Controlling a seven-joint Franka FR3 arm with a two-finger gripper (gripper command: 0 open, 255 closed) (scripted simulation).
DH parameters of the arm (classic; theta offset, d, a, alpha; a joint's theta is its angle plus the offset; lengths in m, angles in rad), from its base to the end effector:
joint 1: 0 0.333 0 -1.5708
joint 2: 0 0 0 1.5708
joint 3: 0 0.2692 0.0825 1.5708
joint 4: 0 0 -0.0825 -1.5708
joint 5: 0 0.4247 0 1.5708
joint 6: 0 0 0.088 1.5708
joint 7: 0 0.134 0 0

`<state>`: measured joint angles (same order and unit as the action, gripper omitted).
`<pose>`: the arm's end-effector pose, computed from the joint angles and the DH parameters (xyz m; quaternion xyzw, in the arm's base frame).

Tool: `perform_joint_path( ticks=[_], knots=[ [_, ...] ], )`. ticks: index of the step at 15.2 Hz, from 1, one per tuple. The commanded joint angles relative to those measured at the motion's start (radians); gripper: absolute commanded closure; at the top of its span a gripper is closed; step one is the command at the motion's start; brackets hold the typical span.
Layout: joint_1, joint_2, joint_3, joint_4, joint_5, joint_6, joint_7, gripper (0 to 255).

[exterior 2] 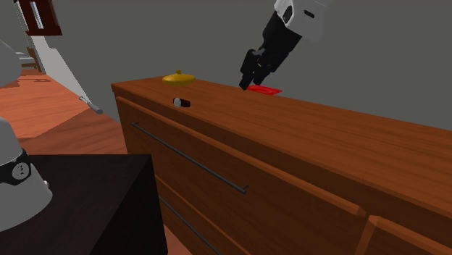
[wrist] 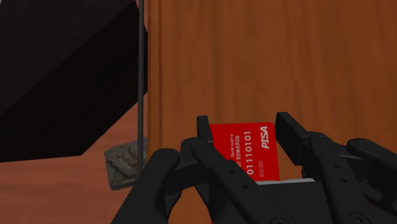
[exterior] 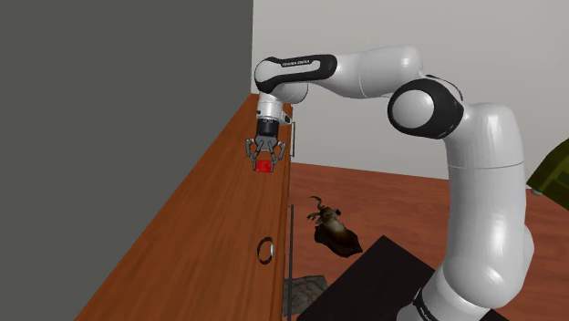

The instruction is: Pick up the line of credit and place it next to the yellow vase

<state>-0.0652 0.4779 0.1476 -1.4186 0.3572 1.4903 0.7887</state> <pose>0.6519 0.0925 0.3332 -0.8908 0.3523 0.2658 0.1085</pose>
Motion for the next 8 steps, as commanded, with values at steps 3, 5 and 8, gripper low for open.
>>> perform_joint_path(
  ticks=[3, 5, 8],
  knots=[
    [-0.002, -0.008, 0.002, 0.040, 0.002, -0.046, 0.018, 255],
    [-0.003, -0.011, 0.003, 0.063, 0.003, -0.069, 0.026, 255],
    [0.004, -0.048, 0.008, 0.026, 0.011, -0.064, 0.039, 255]
  ],
)
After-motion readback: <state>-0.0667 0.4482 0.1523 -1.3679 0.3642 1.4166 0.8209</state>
